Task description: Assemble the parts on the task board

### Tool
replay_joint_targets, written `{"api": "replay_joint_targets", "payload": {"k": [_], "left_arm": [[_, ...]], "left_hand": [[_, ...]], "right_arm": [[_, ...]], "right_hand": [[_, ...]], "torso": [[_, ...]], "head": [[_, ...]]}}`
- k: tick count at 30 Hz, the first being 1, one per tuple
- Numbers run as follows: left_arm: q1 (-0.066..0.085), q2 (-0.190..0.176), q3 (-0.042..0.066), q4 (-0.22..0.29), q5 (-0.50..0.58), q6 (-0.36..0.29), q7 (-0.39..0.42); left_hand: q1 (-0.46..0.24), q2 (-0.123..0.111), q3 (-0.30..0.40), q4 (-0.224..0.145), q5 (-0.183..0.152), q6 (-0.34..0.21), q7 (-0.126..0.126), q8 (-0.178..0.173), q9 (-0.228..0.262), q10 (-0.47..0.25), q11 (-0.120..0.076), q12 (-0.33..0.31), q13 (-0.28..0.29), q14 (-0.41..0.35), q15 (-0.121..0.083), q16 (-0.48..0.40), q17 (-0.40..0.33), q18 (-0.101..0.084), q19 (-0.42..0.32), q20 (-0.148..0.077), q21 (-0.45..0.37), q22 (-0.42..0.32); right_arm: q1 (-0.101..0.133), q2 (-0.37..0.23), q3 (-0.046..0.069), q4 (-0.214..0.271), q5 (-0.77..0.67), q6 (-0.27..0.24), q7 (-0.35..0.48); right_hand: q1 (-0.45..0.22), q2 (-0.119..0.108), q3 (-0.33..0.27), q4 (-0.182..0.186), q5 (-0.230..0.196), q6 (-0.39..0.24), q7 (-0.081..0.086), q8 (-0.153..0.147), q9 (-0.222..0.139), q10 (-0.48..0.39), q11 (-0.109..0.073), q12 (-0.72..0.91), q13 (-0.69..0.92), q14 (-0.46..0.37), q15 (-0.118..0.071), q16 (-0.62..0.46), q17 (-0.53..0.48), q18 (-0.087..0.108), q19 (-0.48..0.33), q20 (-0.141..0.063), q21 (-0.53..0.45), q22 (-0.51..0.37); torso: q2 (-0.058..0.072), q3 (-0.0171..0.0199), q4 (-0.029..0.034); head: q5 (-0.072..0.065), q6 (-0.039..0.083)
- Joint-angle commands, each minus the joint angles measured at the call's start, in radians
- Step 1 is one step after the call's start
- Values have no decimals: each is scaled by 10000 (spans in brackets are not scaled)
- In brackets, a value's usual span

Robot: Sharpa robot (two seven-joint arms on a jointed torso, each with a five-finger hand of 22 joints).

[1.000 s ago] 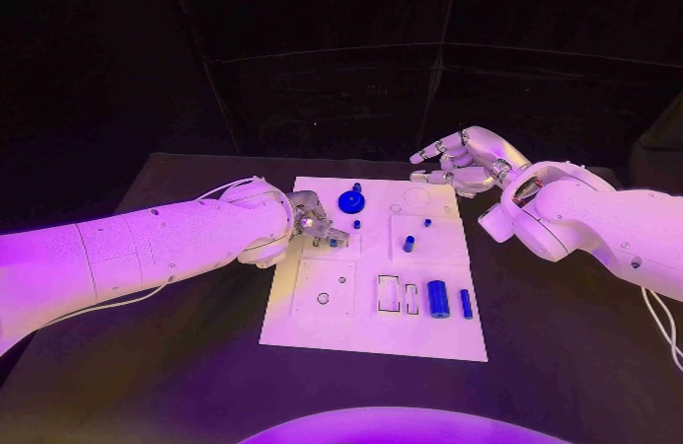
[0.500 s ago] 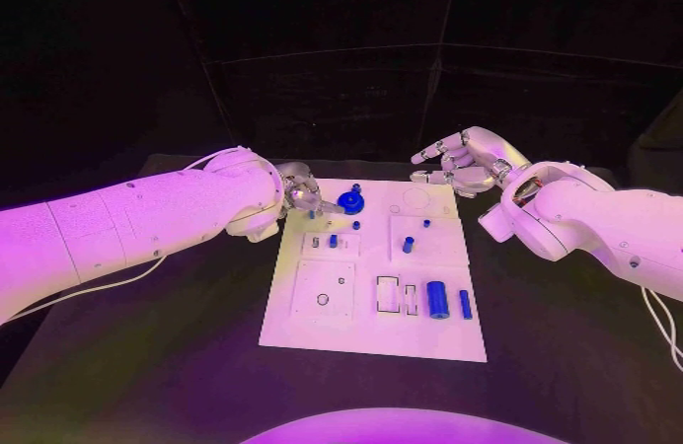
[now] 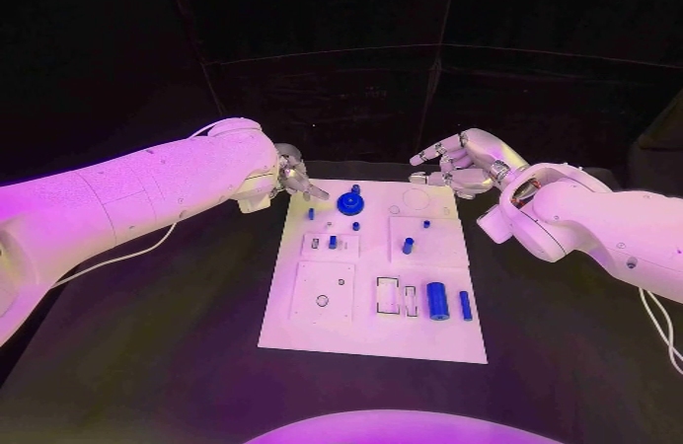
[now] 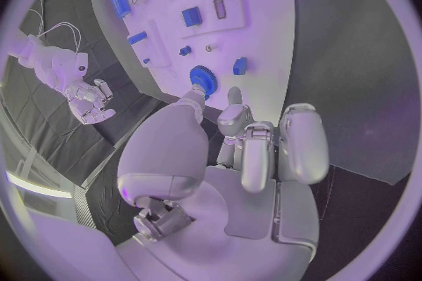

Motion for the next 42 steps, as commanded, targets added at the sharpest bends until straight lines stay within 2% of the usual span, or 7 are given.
{"api": "replay_joint_targets", "payload": {"k": [1,9,21,28,42], "left_arm": [[21,158,-6,-327,50,747,-11],[-43,524,-68,-1017,34,1017,-197],[-167,804,-95,-1458,22,1154,-186],[-260,918,-98,-1608,21,1134,-149],[-289,955,-98,-1650,22,1224,-138]], "left_hand": [[65,-2,-111,33,-26,67,20,-77,-33,-19,70,-34,-4,1055,69,63,2634,18,6,69,-34,7],[60,39,-381,139,-28,198,3,-89,-101,-17,62,-6,20,1055,69,63,2634,16,20,84,-11,49],[150,129,-588,187,-27,354,-41,-33,-119,21,27,57,87,1055,43,63,2634,8,41,74,28,109],[306,225,-659,148,-25,402,-59,-12,-131,26,11,66,90,1055,29,63,2634,6,45,62,34,124],[797,505,-710,-82,-23,462,-77,32,-151,34,-8,86,101,1055,11,63,2634,3,50,44,38,152]], "right_arm": [[19,12,5,-9,34,63,85],[18,45,5,-42,34,72,89],[18,98,5,-74,34,88,100],[18,117,5,-87,34,97,103],[18,135,5,-103,34,104,103]], "right_hand": [[-99,14,-54,6,-36,-78,7,21,-10,-62,1,-18,-5,536,-58,-47,374,120,-51,9,-36,-6],[-95,21,-53,7,-30,-79,6,21,-10,-57,-1,-12,-1,537,-59,-47,377,119,-47,9,-34,0],[-95,25,-53,7,-30,-79,5,22,-10,-61,-1,-17,-7,538,-59,-46,379,119,-46,9,-35,-1],[-89,31,-52,6,-28,-80,5,22,-10,-56,-2,-11,-2,539,-60,-46,380,119,-46,9,-37,-3],[-79,39,-48,3,-17,-80,4,24,-10,-51,-3,-4,3,540,-61,-47,381,118,-41,8,-34,4]], "torso": [[31,-2,-17],[11,-1,-3],[12,1,2],[2,10,2],[2,10,9]], "head": [[-2,-10],[4,-55],[-4,-80],[-3,-107],[-18,-145]]}}
